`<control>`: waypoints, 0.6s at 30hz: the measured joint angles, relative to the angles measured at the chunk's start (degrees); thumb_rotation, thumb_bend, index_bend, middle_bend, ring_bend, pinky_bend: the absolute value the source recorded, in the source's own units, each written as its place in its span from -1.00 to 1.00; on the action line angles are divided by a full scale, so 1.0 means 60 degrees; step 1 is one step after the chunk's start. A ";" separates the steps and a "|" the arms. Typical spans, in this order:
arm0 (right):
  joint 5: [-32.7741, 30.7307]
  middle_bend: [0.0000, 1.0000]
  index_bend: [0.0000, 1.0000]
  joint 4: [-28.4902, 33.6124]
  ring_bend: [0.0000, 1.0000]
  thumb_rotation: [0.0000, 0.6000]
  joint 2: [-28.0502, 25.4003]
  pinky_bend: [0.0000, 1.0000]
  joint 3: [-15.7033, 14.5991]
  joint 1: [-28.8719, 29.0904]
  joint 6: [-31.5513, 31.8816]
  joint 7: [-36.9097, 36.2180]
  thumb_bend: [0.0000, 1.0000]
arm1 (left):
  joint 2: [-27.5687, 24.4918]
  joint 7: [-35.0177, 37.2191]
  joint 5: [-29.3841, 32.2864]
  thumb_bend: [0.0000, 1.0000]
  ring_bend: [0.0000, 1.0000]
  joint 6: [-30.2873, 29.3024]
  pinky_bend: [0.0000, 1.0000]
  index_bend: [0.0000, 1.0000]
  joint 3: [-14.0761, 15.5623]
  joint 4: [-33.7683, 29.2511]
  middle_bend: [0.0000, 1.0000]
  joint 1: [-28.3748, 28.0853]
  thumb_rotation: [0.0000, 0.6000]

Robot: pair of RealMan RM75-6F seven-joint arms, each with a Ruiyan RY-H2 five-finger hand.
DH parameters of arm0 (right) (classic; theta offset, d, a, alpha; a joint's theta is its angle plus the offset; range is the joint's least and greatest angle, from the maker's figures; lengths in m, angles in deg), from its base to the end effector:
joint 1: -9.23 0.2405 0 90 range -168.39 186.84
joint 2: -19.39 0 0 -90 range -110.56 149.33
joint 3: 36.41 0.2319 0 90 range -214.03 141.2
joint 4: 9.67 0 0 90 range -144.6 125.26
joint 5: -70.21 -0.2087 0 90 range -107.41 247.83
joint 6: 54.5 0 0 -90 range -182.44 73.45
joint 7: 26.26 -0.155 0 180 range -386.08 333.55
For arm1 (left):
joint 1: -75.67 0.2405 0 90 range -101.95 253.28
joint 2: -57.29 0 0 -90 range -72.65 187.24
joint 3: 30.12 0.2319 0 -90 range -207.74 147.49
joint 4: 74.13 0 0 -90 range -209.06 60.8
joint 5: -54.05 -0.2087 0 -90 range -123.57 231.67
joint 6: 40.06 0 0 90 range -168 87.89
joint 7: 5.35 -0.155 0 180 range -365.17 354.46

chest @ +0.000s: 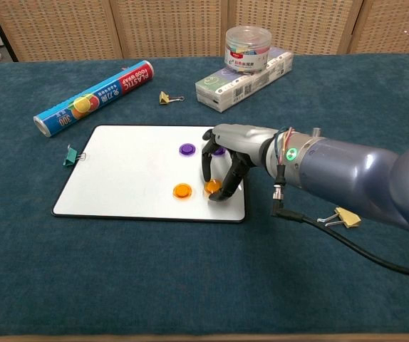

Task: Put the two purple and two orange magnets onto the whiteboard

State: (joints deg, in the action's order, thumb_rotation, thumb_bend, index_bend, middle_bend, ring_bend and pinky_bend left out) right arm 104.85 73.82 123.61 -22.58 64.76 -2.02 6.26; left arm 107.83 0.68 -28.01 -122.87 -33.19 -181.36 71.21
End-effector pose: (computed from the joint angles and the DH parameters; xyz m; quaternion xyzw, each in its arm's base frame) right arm -0.0514 -0.3171 -0.1061 0.7368 -0.4930 0.3145 0.3395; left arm -0.2660 0.1853 0.1913 -0.5560 -0.4500 -0.4045 0.5699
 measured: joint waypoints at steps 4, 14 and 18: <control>-0.0003 -1.00 -0.07 0.0002 -1.00 1.00 -0.0038 -1.00 -0.0045 0.0026 -0.0047 -0.0010 -0.21 | -0.0007 0.0008 -0.0013 -0.86 -1.00 0.0007 -1.00 -1.00 0.0005 0.0003 -1.00 -0.0003 1.00; -0.0014 -1.00 -0.09 0.0096 -1.00 1.00 -0.0108 -1.00 -0.0121 0.0053 0.0010 -0.0024 -0.21 | -0.0044 0.0085 -0.0040 -0.86 -1.00 -0.0015 -1.00 -1.00 0.0012 0.0005 -1.00 0.0014 1.00; 0.0009 -1.00 -0.11 0.0155 -1.00 1.00 -0.0140 -1.00 -0.0161 0.0052 0.0040 -0.0039 -0.21 | -0.0050 0.0098 -0.0049 -0.86 -1.00 -0.0031 -1.00 -1.00 0.0013 0.0005 -1.00 0.0022 1.00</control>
State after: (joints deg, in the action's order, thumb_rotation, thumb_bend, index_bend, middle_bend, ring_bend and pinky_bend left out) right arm 104.91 74.75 122.77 -23.55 65.07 -1.78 6.03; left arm 107.53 1.27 -28.30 -123.06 -33.11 -181.33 71.34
